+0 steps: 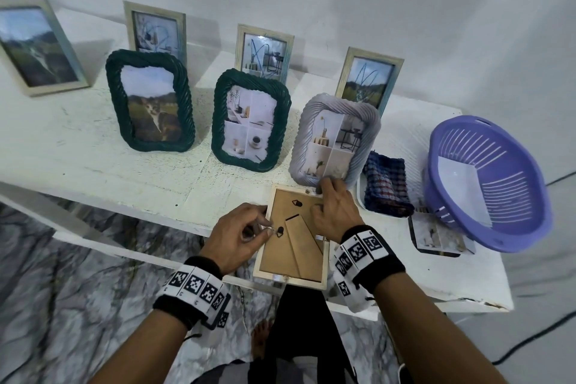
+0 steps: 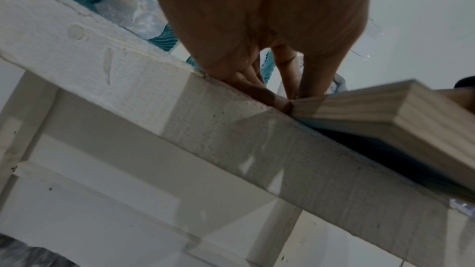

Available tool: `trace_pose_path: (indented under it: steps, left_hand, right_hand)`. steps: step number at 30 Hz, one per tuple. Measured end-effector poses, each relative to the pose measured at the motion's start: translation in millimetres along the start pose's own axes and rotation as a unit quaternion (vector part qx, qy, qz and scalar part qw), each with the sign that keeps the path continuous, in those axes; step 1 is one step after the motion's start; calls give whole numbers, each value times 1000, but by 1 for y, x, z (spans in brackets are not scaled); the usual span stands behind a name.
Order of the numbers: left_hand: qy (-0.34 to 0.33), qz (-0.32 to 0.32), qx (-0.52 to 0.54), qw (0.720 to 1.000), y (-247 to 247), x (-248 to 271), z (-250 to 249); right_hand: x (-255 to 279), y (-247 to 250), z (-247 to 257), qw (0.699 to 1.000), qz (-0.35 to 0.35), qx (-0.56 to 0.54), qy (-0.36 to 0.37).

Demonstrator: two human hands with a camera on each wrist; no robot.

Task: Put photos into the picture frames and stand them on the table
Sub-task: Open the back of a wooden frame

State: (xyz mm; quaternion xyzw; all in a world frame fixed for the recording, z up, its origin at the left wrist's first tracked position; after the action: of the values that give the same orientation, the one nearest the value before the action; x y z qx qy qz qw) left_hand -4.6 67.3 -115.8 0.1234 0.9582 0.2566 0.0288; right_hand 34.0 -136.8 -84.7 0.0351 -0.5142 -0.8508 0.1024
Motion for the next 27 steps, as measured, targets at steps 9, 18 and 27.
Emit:
trace_pose_path:
  steps: [9, 18, 27]
  left_hand:
    - [-5, -1, 0, 1000, -1, -1, 1]
    - [-9, -1, -1, 1000, 1, 0, -1]
    - [13, -38, -36, 999, -1, 1, -8]
  right_hand:
    - [7, -6, -6, 1000, -5, -16, -3]
    - [16, 1, -9, 996, -27, -81, 33]
    - [43, 4, 6, 997, -25, -60, 35]
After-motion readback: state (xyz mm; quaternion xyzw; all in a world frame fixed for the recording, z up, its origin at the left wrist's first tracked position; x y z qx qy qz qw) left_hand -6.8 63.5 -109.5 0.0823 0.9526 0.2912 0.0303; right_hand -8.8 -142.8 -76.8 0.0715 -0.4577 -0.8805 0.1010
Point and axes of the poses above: each hand's wrist, its own x-axis away from the middle knuckle, its own y-axis out of the back of the hand, z = x × y, the point moved 5 cm from there along -x, towards the middle knuckle, and after that the axes turned 8 degrees about y, right-handed, at the moved point
